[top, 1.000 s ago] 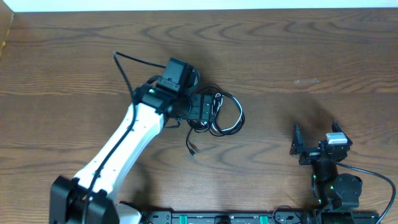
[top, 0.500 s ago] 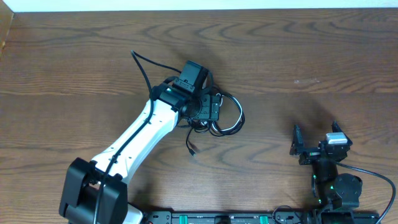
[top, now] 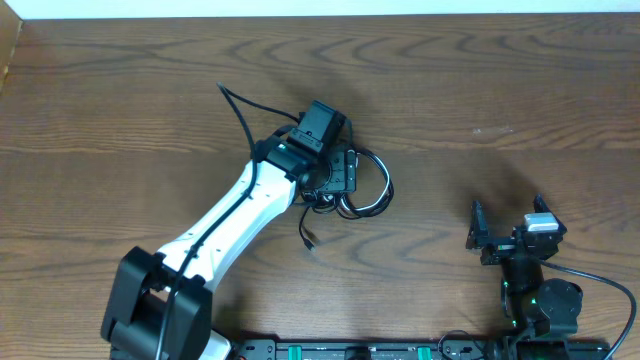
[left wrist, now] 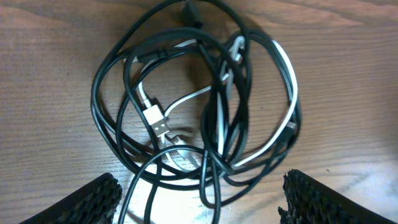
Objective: Untangle cables
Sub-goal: 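Move the left gripper forward over the tangled black and white cables, then lower the left gripper and grasp the cable bundle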
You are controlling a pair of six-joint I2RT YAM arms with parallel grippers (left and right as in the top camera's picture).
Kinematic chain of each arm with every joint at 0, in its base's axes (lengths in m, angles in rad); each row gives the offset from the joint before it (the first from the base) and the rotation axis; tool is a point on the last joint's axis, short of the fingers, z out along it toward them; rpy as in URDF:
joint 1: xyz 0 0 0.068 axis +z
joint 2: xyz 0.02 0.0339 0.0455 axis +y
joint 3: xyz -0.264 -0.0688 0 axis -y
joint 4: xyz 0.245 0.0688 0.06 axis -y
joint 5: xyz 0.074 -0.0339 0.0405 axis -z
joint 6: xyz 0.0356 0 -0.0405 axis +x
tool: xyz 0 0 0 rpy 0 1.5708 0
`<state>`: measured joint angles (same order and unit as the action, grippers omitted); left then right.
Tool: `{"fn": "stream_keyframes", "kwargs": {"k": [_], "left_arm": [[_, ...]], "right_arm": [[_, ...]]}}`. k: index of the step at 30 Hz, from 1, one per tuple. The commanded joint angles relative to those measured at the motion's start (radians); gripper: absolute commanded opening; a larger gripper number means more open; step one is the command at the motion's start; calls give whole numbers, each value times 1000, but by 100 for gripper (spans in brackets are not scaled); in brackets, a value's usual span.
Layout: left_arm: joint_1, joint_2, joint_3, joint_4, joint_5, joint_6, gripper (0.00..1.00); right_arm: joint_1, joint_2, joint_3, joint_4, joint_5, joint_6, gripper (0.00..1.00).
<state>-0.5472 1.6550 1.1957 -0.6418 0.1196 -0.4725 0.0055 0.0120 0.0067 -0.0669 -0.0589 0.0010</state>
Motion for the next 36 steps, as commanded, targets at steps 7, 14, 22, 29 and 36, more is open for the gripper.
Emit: {"fn": "stream_keyframes", "kwargs": {"k": [7,14,22,29,36], "left_arm": [[-31,124,19,47,-49,-34,85],[-34,156,19,88,-61,-35,85],[-39,198,19,89,-61,-34,54],[-46,216,19,108,-61,-34,51],[-46,216,19,128,-61,-34,19]], "right_arm": [[-5,-6,-1,-4,-7,18,99],[-5,-6,-1,-4,-7,18,99],[-5,-6,-1,-5,-6,18,99],[-5,-6,-1,-4,-6,18,99],[-5,-6,-1,-4,-7,18,99]]}}
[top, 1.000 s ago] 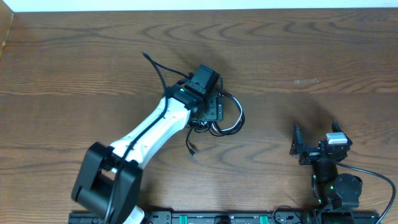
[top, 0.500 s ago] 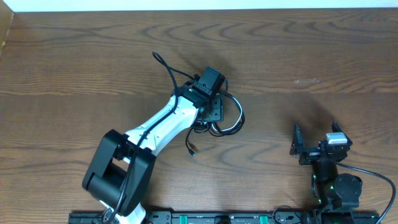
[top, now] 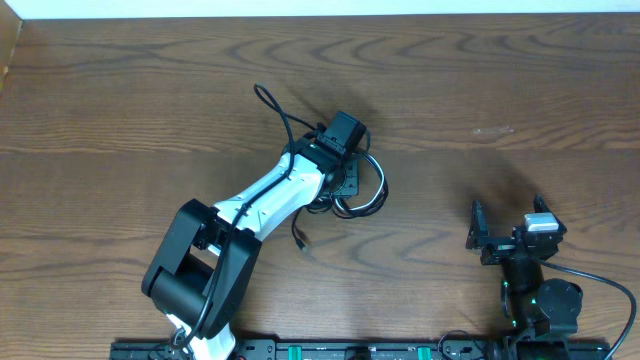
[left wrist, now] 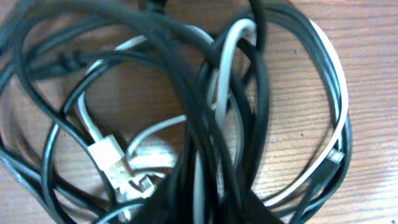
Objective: Untangle cables
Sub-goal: 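Lower the left gripper and grasp the cable bundle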
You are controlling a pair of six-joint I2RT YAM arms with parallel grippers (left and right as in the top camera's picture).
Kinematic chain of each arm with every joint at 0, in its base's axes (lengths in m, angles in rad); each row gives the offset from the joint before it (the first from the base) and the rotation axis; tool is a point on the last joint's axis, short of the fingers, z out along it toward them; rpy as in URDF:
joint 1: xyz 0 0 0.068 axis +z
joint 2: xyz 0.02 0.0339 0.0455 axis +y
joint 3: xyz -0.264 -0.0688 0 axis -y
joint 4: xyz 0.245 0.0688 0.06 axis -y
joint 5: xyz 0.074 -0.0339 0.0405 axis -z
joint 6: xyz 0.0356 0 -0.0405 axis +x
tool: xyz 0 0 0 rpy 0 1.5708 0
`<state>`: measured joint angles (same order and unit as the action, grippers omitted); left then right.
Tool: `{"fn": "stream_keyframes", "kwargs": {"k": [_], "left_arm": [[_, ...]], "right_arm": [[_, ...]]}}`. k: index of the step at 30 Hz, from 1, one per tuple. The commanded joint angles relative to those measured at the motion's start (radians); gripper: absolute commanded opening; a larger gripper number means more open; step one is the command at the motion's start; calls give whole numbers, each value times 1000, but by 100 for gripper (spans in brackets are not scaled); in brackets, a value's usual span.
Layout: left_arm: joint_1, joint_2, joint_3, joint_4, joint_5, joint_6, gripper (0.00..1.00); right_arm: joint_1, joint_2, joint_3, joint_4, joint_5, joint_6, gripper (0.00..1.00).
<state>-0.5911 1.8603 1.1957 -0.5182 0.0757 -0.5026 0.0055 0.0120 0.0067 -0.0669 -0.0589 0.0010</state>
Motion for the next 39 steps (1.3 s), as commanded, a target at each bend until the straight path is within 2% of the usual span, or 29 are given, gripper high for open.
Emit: {"fn": "stream_keyframes", "kwargs": {"k": [1,2,3,14,34,39], "left_arm": [[-2,10,19,4,-17,-4,13],[-2,10,19,4,-17,-4,8],[-2,10,19,3,-17,-4,8],[-2,-37,19,3,-18,6,8],[-2,-515,19,-22,-17,52,8],[-2,-554,19,-57,-16,106,7]], "right_arm": [[-5,-6,-1,-4,-7,18,99],[-5,-6,-1,-4,-6,18,99],[-5,-6,-1,-4,-6,18,99],[-5,-6,-1,-4,-7,18,99],[-5,-6,-1,-4,-7,18,99],[-5,-6,-1,-4,-7,18,99]]}}
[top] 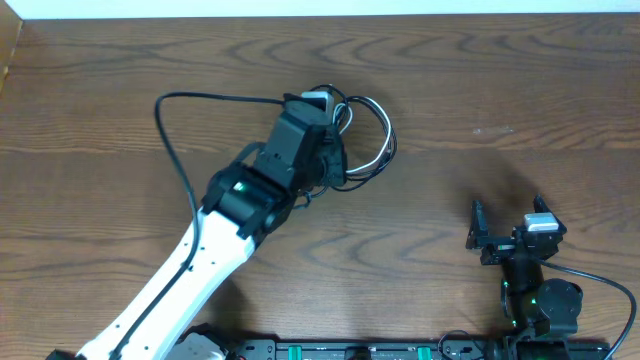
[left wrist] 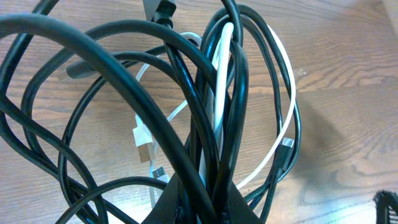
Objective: Untangle cables
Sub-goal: 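Lower the left gripper and grasp the cable bundle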
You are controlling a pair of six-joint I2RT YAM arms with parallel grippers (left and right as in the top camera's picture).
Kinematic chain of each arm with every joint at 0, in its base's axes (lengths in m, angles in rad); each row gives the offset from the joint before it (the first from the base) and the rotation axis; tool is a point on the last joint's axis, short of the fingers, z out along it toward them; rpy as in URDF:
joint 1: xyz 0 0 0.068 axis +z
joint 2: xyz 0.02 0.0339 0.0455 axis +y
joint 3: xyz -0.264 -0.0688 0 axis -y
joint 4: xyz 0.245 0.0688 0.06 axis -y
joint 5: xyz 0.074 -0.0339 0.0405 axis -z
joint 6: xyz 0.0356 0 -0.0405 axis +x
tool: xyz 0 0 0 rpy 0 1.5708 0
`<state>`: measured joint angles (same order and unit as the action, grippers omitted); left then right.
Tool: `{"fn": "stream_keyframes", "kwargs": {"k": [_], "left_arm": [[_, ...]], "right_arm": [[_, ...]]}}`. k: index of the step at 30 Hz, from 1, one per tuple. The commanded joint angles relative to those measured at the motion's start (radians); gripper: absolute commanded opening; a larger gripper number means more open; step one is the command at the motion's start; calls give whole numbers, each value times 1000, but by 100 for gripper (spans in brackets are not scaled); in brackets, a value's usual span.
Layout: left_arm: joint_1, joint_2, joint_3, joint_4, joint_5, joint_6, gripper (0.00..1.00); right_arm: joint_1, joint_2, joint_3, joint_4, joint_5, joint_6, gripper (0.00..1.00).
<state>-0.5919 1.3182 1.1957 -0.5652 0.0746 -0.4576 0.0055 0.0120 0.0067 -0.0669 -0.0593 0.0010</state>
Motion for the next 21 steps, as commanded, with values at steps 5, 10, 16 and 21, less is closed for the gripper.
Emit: {"fn": "stream_keyframes", "kwargs": {"k": [5,10,16,21], "left_arm": [[-2,-11,19,-74,66,209,8],[-2,-11,19,-144,188,364,8],[-2,-11,19,-177,117,488,8],[-2,-11,19,-200,40,487,8]], "right_arm": [[-5,-6,-1,-4,-6,18,99],[-5,-6,-1,-4,-6,18,99],[-5,-6,-1,-4,-6,18,99],[-5,-6,-1,-4,-6,18,99]]}}
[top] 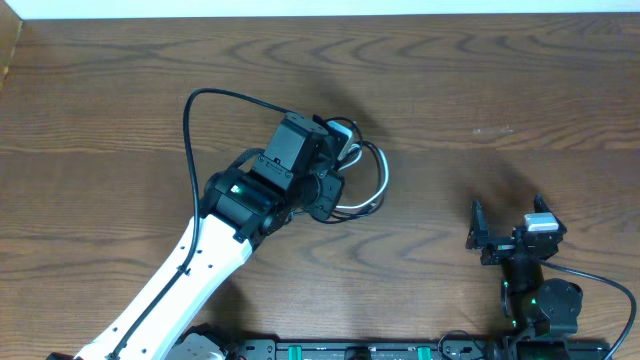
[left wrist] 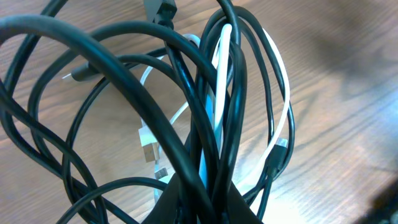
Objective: Untangle cables
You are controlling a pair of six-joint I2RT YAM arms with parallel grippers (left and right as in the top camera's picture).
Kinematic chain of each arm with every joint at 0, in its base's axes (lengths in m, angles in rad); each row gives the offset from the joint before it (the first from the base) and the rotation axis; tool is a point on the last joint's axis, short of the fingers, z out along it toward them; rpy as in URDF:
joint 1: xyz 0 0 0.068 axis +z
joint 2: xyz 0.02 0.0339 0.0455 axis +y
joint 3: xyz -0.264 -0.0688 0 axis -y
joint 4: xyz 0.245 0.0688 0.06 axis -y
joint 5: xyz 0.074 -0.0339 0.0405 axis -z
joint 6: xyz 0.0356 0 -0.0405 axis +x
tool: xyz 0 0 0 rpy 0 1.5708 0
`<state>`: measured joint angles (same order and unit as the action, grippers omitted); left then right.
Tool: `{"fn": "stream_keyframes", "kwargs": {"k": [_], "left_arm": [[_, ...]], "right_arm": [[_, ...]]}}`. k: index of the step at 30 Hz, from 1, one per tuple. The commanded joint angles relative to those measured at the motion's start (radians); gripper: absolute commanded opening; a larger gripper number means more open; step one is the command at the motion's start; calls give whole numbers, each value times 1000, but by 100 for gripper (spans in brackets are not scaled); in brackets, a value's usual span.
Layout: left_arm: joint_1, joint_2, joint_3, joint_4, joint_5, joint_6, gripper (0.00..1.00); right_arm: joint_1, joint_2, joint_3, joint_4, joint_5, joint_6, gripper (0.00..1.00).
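Observation:
A tangle of black cables [left wrist: 124, 99] and a white cable [left wrist: 221, 74] hangs bunched in my left gripper [left wrist: 202, 208], which is shut on several strands of it. In the overhead view the left gripper [top: 322, 185] sits mid-table with the cable bundle [top: 365, 180] looping out to its right, and one black strand [top: 200, 105] arcs away to the left. A silver USB plug [left wrist: 148, 149] dangles inside the loops. My right gripper [top: 505, 240] rests near the front right edge, far from the cables; its jaw gap cannot be made out.
The brown wooden table [top: 500, 80] stretches around the cables. A black rail [top: 360, 350] with green marks runs along the front edge, by the arms' bases.
My left gripper and the held bundle have shifted slightly toward the near side and right. The long black strand's arc on the left has drawn in closer. The right arm has not moved.
At first my left gripper was open above the tangle lying flat on the table. Then it was down among the cables. Then it was shut on several strands with the bundle raised and a long black strand trailing left, as now.

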<state>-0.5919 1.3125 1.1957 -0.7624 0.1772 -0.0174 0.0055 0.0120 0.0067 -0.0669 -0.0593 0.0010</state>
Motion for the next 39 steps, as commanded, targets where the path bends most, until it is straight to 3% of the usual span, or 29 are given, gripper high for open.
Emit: {"fn": "stream_keyframes", "kwargs": {"k": [1,12,18,23,32,39], "left_arm": [[-2,-5,19,0,-63,47,8],[-2,-5,19,46,-40,195,7],[-2,-5,19,-32,251,438,8],[-2,-5,19,-106,380,583,8],[-2,-5,19,-112,396,622,8],[-2,-5,19,-109,392,653,8]], "right_arm": [[-5,-6,-1,-4,-6,18,99],[-5,-6,-1,-4,-6,18,99],[-4,-6,-1,37,-52,32,99],[-4,-6,-1,131,-80,100,99],[-5,1,7,148,-21,270,99],[-5,140,171,51,-35,264,99]]}}
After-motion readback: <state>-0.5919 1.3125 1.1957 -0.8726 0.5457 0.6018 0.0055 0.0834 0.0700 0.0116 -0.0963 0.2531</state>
